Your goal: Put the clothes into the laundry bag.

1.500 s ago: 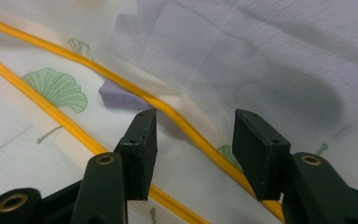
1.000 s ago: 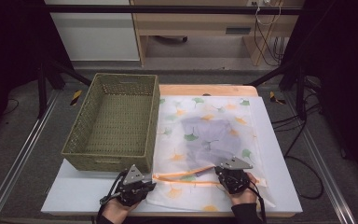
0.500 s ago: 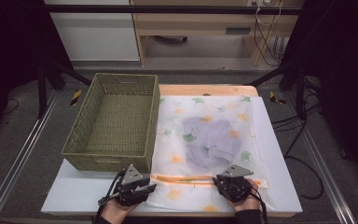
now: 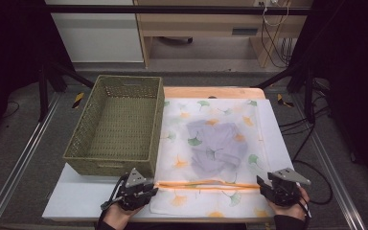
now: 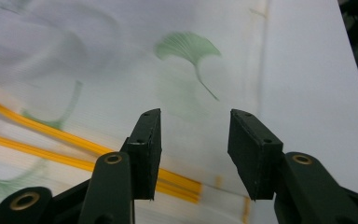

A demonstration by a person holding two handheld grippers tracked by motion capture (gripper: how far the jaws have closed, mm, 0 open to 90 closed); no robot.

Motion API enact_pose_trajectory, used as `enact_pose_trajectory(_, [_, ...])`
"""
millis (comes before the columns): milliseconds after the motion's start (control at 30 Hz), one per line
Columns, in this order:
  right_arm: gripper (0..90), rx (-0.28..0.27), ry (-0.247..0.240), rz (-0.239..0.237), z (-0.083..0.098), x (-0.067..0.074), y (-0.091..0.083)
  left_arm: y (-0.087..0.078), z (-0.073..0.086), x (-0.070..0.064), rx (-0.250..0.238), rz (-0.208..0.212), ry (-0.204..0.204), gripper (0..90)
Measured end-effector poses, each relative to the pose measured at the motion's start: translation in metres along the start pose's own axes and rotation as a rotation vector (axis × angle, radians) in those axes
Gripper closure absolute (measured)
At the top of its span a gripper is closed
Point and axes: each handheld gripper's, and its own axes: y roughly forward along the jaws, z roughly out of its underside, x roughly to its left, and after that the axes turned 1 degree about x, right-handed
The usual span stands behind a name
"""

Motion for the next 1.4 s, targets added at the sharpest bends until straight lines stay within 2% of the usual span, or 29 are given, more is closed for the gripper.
enact_pose_trajectory(67, [53.5, 0.04, 0.019, 0.022, 0.004, -0.008, 0.004, 0.0, 0.0, 0.001, 0.01, 0.005, -0.004, 78.8])
enact_pose_trajectory(133, [53.4, 0.055, 0.037, 0.027, 0.007, -0.013, 0.005, 0.001, 0.001, 0.0, 0.019, 0.006, 0.005, 81.2])
enact_pose_trajectory(233, [53.0, 0.084, 0.063, 0.023, 0.01, -0.017, 0.007, 0.002, 0.002, -0.001, 0.017, 0.006, 0.009, 82.3])
enact_pose_trajectory(333, [54.7, 0.093, 0.069, 0.014, 0.011, -0.019, 0.009, 0.002, 0.002, -0.002, 0.017, 0.007, 0.018, 83.9])
enact_pose_trajectory(467, [68.4, 0.091, 0.073, 0.006, 0.01, -0.019, 0.01, 0.002, 0.003, -0.005, 0.013, 0.002, 0.026, 87.5])
enact_pose_trajectory(500, [77.3, 0.096, 0.069, 0.022, 0.009, -0.018, 0.01, 0.002, 0.003, -0.005, 0.011, 0.001, 0.027, 87.7])
enact_pose_trajectory(533, [82.3, 0.11, 0.065, 0.048, 0.008, -0.017, 0.011, 0.002, 0.003, -0.006, 0.01, 0.0, 0.029, 87.9])
enact_pose_trajectory(600, [86.3, 0.114, 0.06, 0.049, 0.006, -0.021, 0.012, 0.001, 0.003, -0.006, 0.008, 0.001, 0.033, 88.1])
enact_pose_trajectory(733, [87.6, 0.097, 0.055, 0.068, 0.002, -0.027, 0.016, 0.002, 0.003, -0.011, -0.002, 0.014, 0.042, 88.1])
enact_pose_trajectory(867, [86.1, 0.095, 0.059, 0.068, 0.001, -0.03, 0.019, 0.003, 0.003, -0.014, -0.014, 0.006, 0.054, 87.7])
enact_pose_trajectory(967, [77.7, 0.075, 0.05, 0.065, 0.002, -0.029, 0.015, 0.001, 0.003, -0.013, -0.034, 0.004, 0.054, 86.1])
enact_pose_trajectory(1067, [69.6, 0.033, 0.039, 0.055, -0.001, -0.025, 0.009, -0.003, 0.003, -0.013, -0.058, 0.007, 0.071, 80.4])
enact_pose_trajectory(1167, [63.9, -0.001, -0.002, 0.036, -0.005, -0.016, 0.006, -0.004, 0.003, -0.014, -0.063, -0.006, 0.084, 74.1])
enact_pose_trajectory(1267, [58.3, -0.034, -0.054, 0.012, -0.012, -0.002, 0.004, -0.003, 0.003, -0.015, -0.048, -0.013, 0.088, 65.4])
enact_pose_trajectory(1400, [55.7, -0.08, -0.084, -0.052, -0.021, 0.016, -0.001, -0.001, 0.006, -0.018, -0.027, -0.015, 0.099, 56.6])
